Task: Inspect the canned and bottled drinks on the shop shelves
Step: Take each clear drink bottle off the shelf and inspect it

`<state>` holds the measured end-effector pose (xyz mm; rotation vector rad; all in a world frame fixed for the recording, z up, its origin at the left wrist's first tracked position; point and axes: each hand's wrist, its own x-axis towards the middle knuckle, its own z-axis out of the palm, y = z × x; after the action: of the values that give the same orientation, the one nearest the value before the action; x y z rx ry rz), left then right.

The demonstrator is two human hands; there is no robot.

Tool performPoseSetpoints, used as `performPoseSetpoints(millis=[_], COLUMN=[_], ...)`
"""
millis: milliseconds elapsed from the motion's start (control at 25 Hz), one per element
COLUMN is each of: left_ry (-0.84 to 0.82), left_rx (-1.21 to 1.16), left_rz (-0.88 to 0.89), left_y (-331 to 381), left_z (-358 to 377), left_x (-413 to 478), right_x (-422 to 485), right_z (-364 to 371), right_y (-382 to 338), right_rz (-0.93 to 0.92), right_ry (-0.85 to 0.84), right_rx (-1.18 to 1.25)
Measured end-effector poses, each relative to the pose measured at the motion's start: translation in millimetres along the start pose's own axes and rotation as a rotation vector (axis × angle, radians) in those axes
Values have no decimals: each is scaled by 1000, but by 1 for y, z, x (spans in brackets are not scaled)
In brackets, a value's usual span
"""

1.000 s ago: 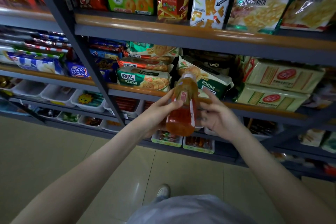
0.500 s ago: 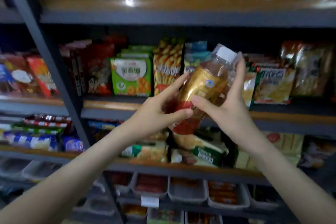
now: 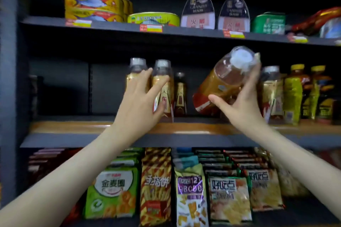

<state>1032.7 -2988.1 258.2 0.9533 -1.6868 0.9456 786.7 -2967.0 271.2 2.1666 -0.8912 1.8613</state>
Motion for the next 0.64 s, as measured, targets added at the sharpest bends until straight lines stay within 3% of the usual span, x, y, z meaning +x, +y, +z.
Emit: performPoseSetpoints(millis=[120,320,640], left_ry=[-24,-87,-35], left_rx=[80,205,198], left_rz=[42,85,101], left_y=[-13,-19,-24], left_z=[26,50,55], left_x=[16,25,20], right_x=[25,74,88], right_z=[14,40,64], right_y=[31,77,104], right_rz=[134,384,355], right_ry=[-228,-410,-609], right_rx=[-117,-202,-484])
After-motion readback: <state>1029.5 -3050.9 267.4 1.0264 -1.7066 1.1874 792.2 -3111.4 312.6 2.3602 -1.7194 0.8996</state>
